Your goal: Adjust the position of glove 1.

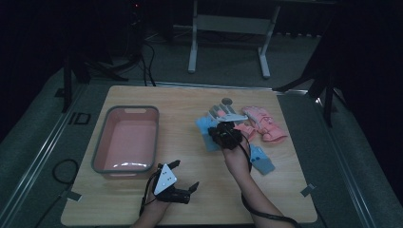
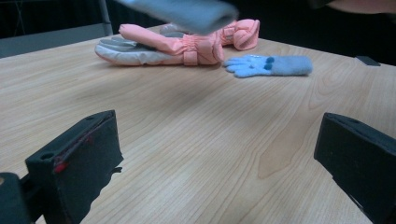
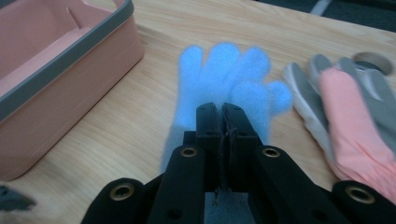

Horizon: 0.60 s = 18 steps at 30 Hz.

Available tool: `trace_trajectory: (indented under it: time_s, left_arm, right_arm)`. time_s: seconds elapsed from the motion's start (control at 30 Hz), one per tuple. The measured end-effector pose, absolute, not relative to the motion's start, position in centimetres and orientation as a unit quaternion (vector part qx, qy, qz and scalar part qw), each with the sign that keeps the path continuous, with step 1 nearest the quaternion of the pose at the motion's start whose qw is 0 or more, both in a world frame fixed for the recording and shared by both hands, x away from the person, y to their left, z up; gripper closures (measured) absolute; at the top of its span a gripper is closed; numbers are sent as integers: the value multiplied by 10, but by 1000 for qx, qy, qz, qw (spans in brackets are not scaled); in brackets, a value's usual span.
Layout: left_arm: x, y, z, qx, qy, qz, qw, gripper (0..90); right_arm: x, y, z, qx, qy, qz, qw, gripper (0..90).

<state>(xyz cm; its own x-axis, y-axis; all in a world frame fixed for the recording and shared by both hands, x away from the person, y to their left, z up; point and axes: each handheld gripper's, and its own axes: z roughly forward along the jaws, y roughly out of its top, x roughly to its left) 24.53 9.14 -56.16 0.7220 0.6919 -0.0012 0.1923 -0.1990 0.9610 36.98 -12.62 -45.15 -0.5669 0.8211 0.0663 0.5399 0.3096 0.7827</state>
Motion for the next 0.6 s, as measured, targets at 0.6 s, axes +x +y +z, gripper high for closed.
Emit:
trace_trajectory:
  time_s: [0.6]
  left_arm:
    - [245,91,-562,742,299,224,557,7]
  right_arm:
    - [323,-157,-499,496,767,377,155,861]
